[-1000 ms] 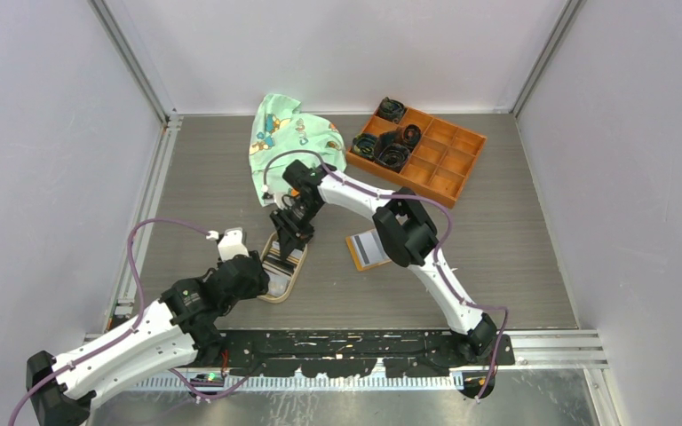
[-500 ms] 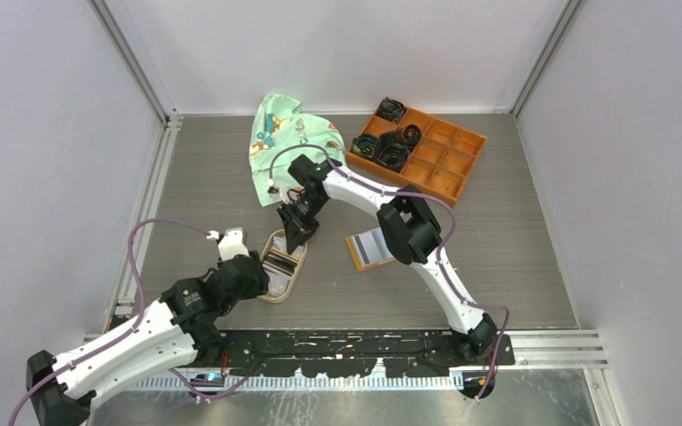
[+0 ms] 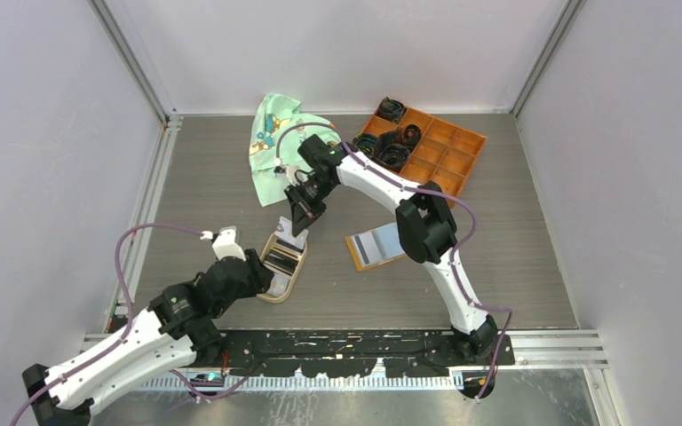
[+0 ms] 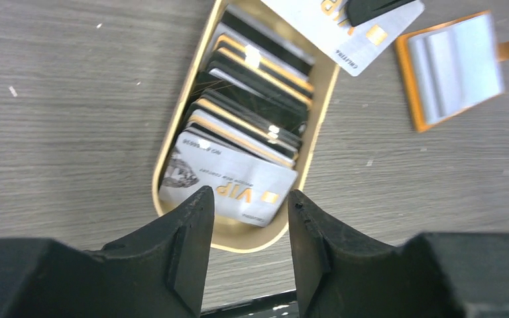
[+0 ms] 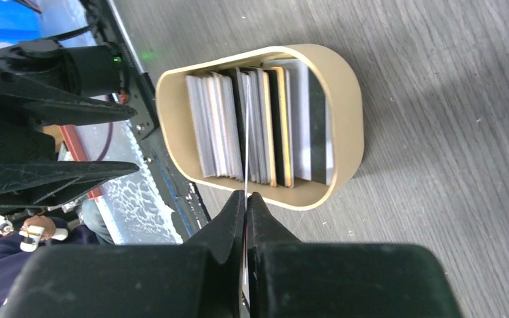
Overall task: Put the credit cards into the card holder
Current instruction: Pick up the credit card from the storage box, then insert the credit card into the card holder.
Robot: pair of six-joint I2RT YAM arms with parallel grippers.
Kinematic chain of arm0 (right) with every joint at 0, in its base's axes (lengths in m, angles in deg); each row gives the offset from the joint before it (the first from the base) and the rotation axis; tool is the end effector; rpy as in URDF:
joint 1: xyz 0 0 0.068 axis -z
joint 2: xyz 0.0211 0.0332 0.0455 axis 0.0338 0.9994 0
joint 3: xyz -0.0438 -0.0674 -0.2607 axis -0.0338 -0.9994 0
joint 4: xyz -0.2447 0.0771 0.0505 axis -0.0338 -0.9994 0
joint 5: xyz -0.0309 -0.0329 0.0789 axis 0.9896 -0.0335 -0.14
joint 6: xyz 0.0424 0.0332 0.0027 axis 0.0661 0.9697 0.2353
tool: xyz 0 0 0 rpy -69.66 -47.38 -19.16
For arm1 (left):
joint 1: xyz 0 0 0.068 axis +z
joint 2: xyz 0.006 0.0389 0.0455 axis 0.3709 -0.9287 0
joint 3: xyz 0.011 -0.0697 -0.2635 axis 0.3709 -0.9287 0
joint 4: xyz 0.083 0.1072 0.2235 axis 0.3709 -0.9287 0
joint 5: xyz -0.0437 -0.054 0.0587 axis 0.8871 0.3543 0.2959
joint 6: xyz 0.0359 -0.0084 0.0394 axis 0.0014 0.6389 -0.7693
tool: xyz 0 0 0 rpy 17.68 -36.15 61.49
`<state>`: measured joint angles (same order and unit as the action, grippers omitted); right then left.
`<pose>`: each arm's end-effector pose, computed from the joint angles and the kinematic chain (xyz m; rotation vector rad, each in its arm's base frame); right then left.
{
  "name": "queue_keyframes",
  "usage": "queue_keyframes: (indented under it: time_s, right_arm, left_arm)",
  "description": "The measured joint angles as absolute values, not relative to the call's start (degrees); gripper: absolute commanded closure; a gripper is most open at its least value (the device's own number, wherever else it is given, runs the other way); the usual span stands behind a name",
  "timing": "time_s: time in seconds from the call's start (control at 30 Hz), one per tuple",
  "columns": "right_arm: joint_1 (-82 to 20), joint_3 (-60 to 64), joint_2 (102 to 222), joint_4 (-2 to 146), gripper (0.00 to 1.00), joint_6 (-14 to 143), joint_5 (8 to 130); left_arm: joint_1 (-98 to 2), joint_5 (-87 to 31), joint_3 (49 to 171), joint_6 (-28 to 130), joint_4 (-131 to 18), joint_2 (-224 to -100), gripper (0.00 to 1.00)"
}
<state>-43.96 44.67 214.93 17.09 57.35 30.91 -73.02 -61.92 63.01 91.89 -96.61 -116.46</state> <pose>0.3451 0.3450 0.2018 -1.2097 2.5897 1.2809 0.0858 -0.0825 0.2120 -0.2395 2.2585 -0.4553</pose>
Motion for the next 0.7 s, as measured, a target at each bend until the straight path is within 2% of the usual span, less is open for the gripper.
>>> queue_keyframes:
  time_s: [0.1, 0.27, 0.5, 0.6, 0.7]
  right_arm:
    - [-43.0, 44.6, 212.9, 16.9, 0.99, 56.6, 28.9]
    - [-40.7, 41.9, 208.5, 16.9, 0.99, 54.8, 21.8]
    - [-35.8, 25.9, 196.8, 22.3, 0.99, 55.1, 10.6]
    - [-33.4, 15.6, 190.1, 32.4, 0.99, 62.0, 6.0]
    - [-30.8, 4.3, 183.3, 48.5, 0.99, 73.4, 2.1]
  left_arm:
    - [-73.0, -61.1, 62.9, 91.8, -95.4, -112.2, 0.47]
    - [-73.0, -58.5, 60.5, 91.7, -89.1, -103.3, 0.32]
    - [-73.0, -51.5, 50.3, 91.8, -69.7, -98.4, 0.28]
    - [-73.0, -49.0, 47.8, 92.0, -59.5, -100.0, 0.26]
    - [-73.0, -46.9, 47.8, 92.0, -50.1, -104.7, 0.25]
